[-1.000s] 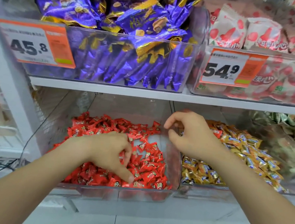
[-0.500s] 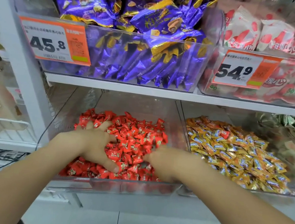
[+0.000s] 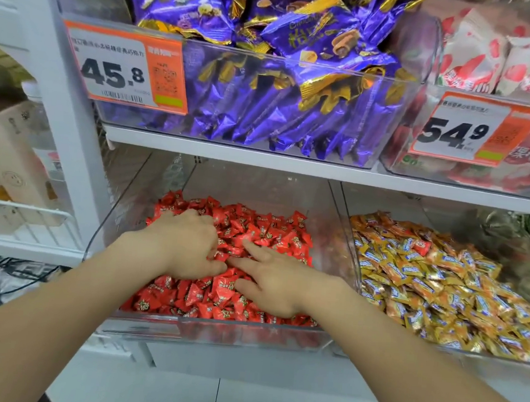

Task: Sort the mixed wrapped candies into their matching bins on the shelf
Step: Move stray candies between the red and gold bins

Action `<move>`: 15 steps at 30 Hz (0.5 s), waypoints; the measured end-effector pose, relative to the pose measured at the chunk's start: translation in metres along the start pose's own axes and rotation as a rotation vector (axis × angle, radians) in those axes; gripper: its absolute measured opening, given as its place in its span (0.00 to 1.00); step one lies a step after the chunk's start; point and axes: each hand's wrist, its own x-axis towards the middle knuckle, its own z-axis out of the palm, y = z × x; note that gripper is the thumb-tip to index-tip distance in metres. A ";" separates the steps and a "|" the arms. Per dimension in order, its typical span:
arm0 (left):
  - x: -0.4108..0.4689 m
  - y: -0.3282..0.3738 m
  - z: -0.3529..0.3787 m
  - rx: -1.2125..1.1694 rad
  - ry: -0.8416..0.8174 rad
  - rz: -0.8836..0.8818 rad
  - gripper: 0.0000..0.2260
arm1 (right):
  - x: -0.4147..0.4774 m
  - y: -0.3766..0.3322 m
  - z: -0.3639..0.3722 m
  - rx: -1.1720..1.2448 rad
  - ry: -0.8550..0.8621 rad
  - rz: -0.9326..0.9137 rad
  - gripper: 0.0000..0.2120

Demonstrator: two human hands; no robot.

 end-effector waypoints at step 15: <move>0.002 -0.003 0.019 -0.072 -0.091 -0.173 0.56 | -0.046 -0.002 -0.024 -0.011 -0.025 0.025 0.18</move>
